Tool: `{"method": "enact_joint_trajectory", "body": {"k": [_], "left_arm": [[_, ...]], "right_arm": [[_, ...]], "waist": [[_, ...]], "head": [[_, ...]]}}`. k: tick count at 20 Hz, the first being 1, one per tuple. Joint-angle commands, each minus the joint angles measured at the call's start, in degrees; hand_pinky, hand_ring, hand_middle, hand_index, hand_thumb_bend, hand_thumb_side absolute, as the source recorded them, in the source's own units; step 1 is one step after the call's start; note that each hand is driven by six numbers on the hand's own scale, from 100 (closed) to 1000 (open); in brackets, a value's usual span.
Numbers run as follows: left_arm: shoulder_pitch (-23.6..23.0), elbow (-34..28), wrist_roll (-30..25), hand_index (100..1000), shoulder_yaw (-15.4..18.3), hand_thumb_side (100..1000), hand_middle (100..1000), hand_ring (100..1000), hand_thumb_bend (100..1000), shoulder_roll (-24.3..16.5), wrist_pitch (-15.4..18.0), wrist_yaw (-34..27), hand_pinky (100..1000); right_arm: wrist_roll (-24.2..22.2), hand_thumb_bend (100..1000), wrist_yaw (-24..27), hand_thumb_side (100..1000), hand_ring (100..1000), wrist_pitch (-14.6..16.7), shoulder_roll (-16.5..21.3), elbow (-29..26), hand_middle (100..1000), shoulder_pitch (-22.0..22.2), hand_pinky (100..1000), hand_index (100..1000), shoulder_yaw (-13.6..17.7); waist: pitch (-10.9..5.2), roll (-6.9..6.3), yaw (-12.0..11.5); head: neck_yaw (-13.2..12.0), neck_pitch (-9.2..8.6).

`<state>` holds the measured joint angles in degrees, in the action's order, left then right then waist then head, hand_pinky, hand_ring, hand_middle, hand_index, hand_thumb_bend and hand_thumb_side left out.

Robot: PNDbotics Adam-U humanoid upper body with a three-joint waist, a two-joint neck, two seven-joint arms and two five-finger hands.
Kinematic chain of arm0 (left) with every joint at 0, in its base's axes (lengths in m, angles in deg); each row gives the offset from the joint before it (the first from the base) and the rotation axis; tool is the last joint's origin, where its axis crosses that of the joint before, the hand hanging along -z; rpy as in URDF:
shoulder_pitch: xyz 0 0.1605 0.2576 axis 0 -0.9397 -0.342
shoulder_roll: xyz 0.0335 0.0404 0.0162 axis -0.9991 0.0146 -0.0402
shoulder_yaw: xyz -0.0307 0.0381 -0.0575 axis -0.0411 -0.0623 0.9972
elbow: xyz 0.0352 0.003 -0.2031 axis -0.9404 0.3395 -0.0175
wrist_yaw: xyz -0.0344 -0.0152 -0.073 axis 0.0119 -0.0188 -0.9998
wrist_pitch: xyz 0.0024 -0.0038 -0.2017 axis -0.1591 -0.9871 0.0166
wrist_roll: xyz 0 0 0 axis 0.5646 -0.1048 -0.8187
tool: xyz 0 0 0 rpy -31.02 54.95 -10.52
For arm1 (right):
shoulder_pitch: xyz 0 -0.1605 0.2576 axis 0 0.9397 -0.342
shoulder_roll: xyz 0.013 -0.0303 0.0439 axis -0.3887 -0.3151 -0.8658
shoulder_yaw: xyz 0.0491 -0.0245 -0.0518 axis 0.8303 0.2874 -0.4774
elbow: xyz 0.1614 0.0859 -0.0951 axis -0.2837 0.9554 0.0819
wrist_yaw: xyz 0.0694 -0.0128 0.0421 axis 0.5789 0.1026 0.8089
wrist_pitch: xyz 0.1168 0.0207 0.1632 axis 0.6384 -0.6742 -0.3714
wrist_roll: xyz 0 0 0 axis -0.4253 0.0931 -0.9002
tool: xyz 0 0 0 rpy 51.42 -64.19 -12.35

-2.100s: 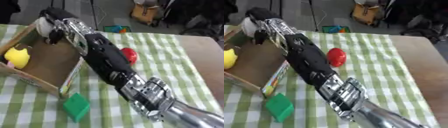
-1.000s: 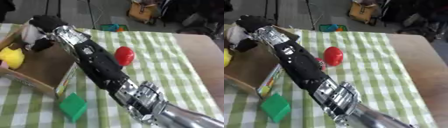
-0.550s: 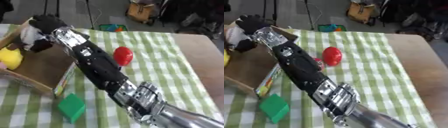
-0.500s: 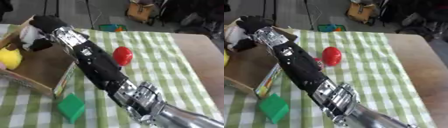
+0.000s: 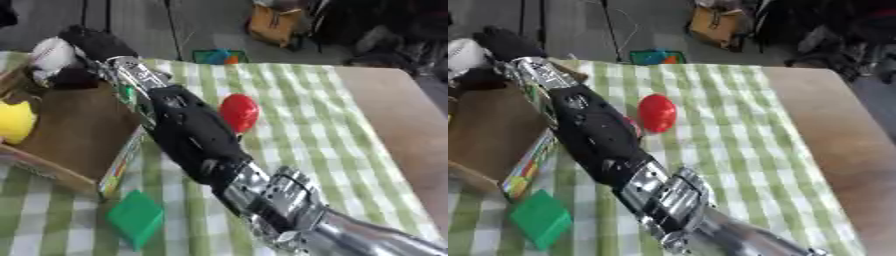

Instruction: Pick up objects on the table and place them in the box.

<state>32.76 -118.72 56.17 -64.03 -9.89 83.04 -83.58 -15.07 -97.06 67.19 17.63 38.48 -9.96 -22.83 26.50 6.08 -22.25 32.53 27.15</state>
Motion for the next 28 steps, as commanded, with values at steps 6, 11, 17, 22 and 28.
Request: {"method": "enact_joint_trajectory", "body": {"k": [6, 11, 17, 22, 28], "left_arm": [[0.55, -0.81, 0.0, 702, 0.29, 1000, 640, 564, 100, -0.66, -0.05, 0.29, 720], [0.65, -0.81, -0.04, 702, 0.26, 1000, 638, 563, 100, -0.81, -0.14, 0.45, 720], [0.8, -0.81, -0.09, 701, 0.29, 1000, 637, 562, 100, -0.85, -0.22, 0.47, 718], [0.8, -0.81, -0.14, 701, 0.33, 1000, 636, 560, 100, -0.79, -0.27, 0.53, 720], [0.98, -0.81, -0.11, 700, 0.37, 1000, 636, 559, 100, -0.7, -0.35, 0.59, 724]], "right_arm": [[0.21, 100, 8.73, 1000, 961, -1.64, 0.96, -2.16, 1000, -0.66, 860, 1000, 2.04], [8.39, 100, -0.43, 826, 1000, -3.66, 1.74, -0.92, 1000, -0.5, 987, 1000, -1.02], [-1.15, 480, -4.98, 606, 1000, -0.95, 1.39, -0.37, 1000, -0.64, 938, 1000, 0.25], [1.53, 370, -3.74, 1000, 1000, -1.18, 1.43, -1.98, 1000, -0.35, 891, 1000, 0.82], [4.17, 439, -0.96, 984, 1000, -0.31, 1.12, -2.4, 1000, 0.12, 900, 1000, 0.61]], "waist": [[-1.7, -0.82, 0.12], [-1.69, -0.58, 0.18], [-1.6, -0.48, 0.08], [-1.45, -0.33, 0.01], [-1.09, -0.32, -0.05]], "head": [[0.81, -0.71], [0.77, -0.64], [1.05, -0.78], [1.2, -0.91], [1.22, -1.38]]}}
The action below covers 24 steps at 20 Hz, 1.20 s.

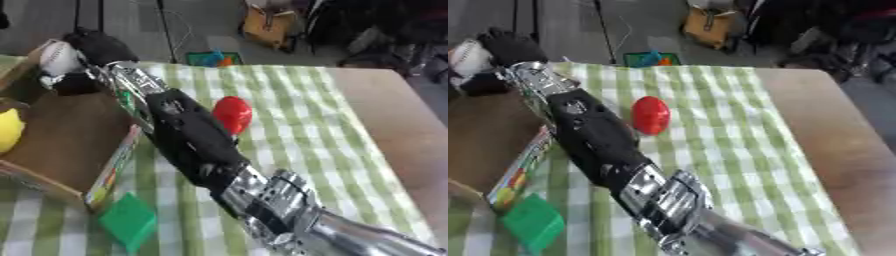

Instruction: Pick up objects on the table and place them in the box.

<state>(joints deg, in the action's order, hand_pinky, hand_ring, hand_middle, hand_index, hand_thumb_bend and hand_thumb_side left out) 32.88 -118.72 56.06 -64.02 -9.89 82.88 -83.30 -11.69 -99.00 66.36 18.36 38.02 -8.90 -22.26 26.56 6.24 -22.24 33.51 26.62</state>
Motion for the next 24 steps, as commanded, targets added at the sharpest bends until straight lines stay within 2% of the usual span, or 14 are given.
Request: {"method": "enact_joint_trajectory", "body": {"k": [1, 4, 5, 8, 9, 14, 15, 16, 17, 18, 19, 20, 21, 24], "left_arm": [[0.88, -0.81, 0.01, 701, 0.38, 1000, 636, 559, 100, -0.74, -0.21, 0.36, 726], [0.97, -0.81, 0.1, 701, 0.41, 1000, 636, 559, 100, -0.94, -0.36, 0.52, 727], [0.99, -0.81, 0.14, 700, 0.43, 1000, 636, 558, 100, -1.06, -0.43, 0.59, 728], [1.1, -0.81, 0.22, 700, 0.37, 1000, 636, 557, 100, -1.48, -0.59, 0.76, 727], [1.27, -0.81, 0.27, 700, 0.36, 1000, 635, 556, 100, -1.47, -0.56, 0.77, 732], [1.79, -0.81, 0.64, 698, 0.38, 1000, 633, 553, 100, -1.4, -0.53, 0.65, 728], [1.88, -0.81, 0.73, 696, 0.4, 1000, 629, 553, 100, -1.4, -0.62, 0.62, 728], [2.23, -0.81, 0.78, 696, 0.33, 1000, 629, 553, 100, -1.41, -0.51, 0.63, 728], [2.41, -0.81, 0.77, 696, 0.25, 1000, 629, 552, 100, -1.43, -0.49, 0.65, 730], [2.5, -0.81, 0.73, 696, 0.2, 1000, 629, 552, 100, -1.45, -0.56, 0.69, 730], [2.48, -0.81, 0.74, 696, 0.21, 1000, 629, 551, 100, -1.39, -0.64, 0.7, 727], [2.4, -0.81, 0.77, 696, 0.25, 1000, 629, 551, 100, -1.4, -0.67, 0.75, 727], [2.3, -0.81, 0.84, 696, 0.29, 1000, 629, 551, 100, -1.38, -0.76, 0.78, 730], [2.06, -0.81, 1.07, 696, 0.4, 1000, 629, 550, 100, -1.3, -1.02, 0.92, 730]], "right_arm": [[0.8, 445, 0.97, 964, 1000, 0.93, 0.43, -2.69, 1000, -0.85, 899, 1000, -0.06], [0.67, 441, 2.25, 959, 1000, 1.77, 0.83, -6.5, 1000, 0.04, 885, 1000, 0.19], [0.85, 430, 3.66, 968, 1000, 1.79, 0.76, -8.42, 1000, 0.6, 856, 1000, 0.66], [1.16, 423, 7.64, 984, 1000, 0.54, 0.95, -12.64, 1000, 2.66, 855, 1000, 1.37], [1.61, 420, 8.82, 986, 990, 0.02, 0.69, -14.09, 1000, 3.2, 828, 1000, 1.87], [2.02, 420, 11.82, 964, 999, -0.99, 0.2, -22.81, 1000, 5.24, 858, 1000, 2.44], [0.26, 458, 10.45, 943, 1000, -1.36, 0.46, -21.47, 1000, 6.05, 936, 1000, 1.45], [-1.99, 458, 7.72, 943, 1000, -1.43, 0.5, -17.92, 1000, 6.41, 936, 1000, 0.19], [-3.19, 470, 5.26, 901, 1000, -0.95, 0.2, -15.5, 1000, 6.3, 937, 1000, -0.29], [-3.83, 470, 3.48, 901, 1000, -0.33, -0.11, -14.11, 1000, 6.19, 937, 1000, -0.34], [-4.41, 505, 1.96, 761, 1000, 0.34, -0.21, -13.23, 1000, 6.04, 960, 1000, -0.4], [-5.16, 505, 0.44, 761, 1000, 1.02, -0.2, -12.73, 1000, 5.84, 960, 1000, -0.49], [-5.8, 509, -0.82, 650, 1000, 1.61, -0.23, -12.59, 1000, 5.77, 969, 1000, -0.52], [-7.1, 485, -3.2, 607, 1000, 3.05, -0.33, -13.56, 1000, 6.03, 968, 971, -0.47]], "waist": [[-1.07, -0.46, -0.05], [-0.93, -0.23, -0.08], [-0.83, -0.03, -0.1], [-0.65, 0.54, -0.1], [-0.42, 0.53, -0.14], [0.26, 0.47, -0.14], [0.19, 0.51, -0.09], [0.29, 0.46, -0.11], [0.34, 0.41, -0.07], [0.34, 0.38, -0.02], [0.24, 0.43, 0.05], [0.17, 0.48, 0.14], [0.14, 0.56, 0.24], [0.06, 0.74, 0.42]], "head": [[0.2, -0.97], [0.18, -0.97], [0.17, -0.93], [0.21, -0.78], [0.28, -0.93], [0.78, -0.26], [0.79, 0.14], [0.91, 0.0], [0.83, -0.1], [0.76, -0.11], [0.82, 0.03], [0.87, 0.07], [0.96, 0.27], [0.88, 0.31]]}}
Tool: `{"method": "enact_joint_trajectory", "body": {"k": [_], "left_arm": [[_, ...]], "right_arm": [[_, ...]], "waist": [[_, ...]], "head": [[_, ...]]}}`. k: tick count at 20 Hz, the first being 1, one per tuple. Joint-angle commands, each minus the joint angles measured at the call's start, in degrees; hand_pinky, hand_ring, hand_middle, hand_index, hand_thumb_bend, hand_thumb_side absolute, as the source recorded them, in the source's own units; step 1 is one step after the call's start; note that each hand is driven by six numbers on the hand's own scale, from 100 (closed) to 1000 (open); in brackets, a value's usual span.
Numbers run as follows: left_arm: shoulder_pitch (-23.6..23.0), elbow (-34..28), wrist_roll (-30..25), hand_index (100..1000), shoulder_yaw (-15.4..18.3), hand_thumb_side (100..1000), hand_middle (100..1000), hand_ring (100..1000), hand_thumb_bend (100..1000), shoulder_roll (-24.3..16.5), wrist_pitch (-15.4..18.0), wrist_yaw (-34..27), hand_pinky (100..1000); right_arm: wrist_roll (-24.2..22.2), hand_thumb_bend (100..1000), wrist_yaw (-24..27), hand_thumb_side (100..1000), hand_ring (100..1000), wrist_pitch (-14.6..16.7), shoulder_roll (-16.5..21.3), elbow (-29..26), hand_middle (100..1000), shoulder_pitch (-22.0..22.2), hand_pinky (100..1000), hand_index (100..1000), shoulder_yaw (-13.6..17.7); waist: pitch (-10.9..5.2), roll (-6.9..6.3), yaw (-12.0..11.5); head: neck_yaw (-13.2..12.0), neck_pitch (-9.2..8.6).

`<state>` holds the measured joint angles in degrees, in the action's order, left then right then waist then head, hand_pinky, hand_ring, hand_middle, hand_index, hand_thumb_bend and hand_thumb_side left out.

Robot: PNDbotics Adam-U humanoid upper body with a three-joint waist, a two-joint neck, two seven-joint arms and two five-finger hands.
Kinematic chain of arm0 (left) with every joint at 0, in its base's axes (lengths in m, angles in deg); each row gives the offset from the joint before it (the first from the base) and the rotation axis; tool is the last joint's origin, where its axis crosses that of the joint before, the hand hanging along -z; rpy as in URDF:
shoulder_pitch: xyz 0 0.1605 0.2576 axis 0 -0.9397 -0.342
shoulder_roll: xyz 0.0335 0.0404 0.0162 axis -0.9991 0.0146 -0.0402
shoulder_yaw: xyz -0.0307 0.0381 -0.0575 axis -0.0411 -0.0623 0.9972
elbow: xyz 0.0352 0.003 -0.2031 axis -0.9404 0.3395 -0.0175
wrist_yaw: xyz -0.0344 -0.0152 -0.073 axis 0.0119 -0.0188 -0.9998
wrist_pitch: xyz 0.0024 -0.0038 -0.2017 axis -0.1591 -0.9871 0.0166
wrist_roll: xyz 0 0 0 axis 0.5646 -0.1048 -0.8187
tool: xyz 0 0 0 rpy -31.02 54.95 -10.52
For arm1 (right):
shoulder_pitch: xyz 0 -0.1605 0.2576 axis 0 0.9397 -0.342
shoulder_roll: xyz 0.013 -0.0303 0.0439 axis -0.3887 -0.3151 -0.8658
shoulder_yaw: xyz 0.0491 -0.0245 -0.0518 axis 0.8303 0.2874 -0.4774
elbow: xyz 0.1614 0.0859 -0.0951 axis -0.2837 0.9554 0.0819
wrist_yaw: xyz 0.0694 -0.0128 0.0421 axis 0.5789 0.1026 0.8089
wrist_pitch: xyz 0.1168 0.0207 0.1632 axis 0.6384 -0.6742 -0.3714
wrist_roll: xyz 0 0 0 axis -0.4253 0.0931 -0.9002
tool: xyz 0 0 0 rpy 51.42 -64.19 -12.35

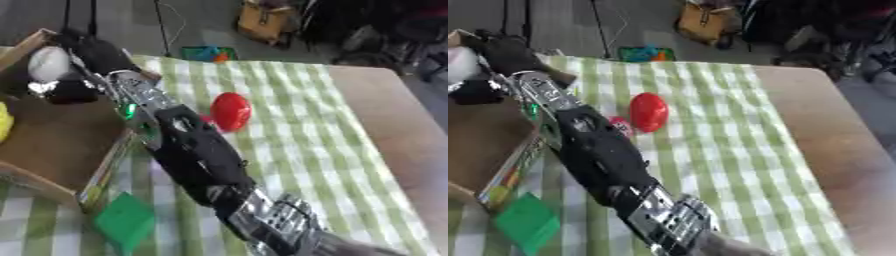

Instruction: Pick up objects on the table and place them in the box.

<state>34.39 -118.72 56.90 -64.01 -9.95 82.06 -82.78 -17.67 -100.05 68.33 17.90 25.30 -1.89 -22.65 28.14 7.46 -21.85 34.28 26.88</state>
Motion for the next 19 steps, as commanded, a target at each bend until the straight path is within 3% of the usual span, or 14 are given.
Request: {"method": "enact_joint_trajectory", "body": {"k": [1, 4, 5, 7, 12, 16, 19], "left_arm": [[0.51, -0.81, 0.3, 696, 0.43, 1000, 629, 550, 100, -1.25, -0.24, 0.46, 731], [0.47, -0.81, 0.37, 697, 0.42, 1000, 629, 550, 100, -1.27, -0.39, 0.61, 732], [0.46, -0.81, 0.36, 697, 0.4, 1000, 629, 550, 100, -1.25, -0.44, 0.64, 733], [0.4, -0.81, 0.37, 697, 0.44, 1000, 629, 550, 100, -1.24, -0.56, 0.73, 733], [0.39, -0.81, 0.39, 698, 0.47, 1000, 629, 550, 100, -1.31, -0.77, 0.88, 733], [0.39, -0.81, 0.26, 698, 0.43, 1000, 629, 549, 100, -1.26, -0.96, 0.89, 733], [0.34, -0.81, 0.15, 697, 0.44, 1000, 628, 549, 100, -1.31, -1.11, 0.87, 729]], "right_arm": [[-1.38, 481, -2.39, 609, 1000, 1.47, 0.14, -1.32, 1000, -0.84, 972, 954, -0.02], [-2.26, 469, -3.32, 684, 1000, 2.37, 0.37, -2.73, 1000, -0.67, 987, 945, -0.29], [-2.54, 467, -3.86, 812, 1000, 2.61, 0.44, -3.38, 1000, -0.64, 1000, 954, -0.41], [-2.99, 468, -5.25, 850, 1000, 3.17, 0.7, -4.96, 1000, -0.53, 1000, 954, -0.69], [-4.61, 464, -6.89, 889, 1000, 3.98, 0.91, -8.41, 1000, -0.29, 1000, 977, -0.97], [-4.97, 477, -3.8, 881, 1000, 4.24, 0.75, -11.52, 1000, -0.22, 961, 1000, -1.07], [-4.27, 399, -1.73, 867, 1000, 4.07, 1.12, -15.17, 1000, -0.32, 929, 1000, -1.45]], "waist": [[-1.53, -0.44, 0.04], [-1.62, -0.33, 0.2], [-1.65, -0.29, 0.26], [-1.71, -0.24, 0.37], [-1.84, -0.28, 0.54], [-2.11, -0.49, 0.59], [-2.48, -0.66, 0.89]], "head": [[0.03, -0.04], [-0.17, -0.08], [-0.19, -0.09], [-0.27, -0.1], [-0.53, -0.11], [-0.56, -0.24], [-0.75, -0.03]]}}
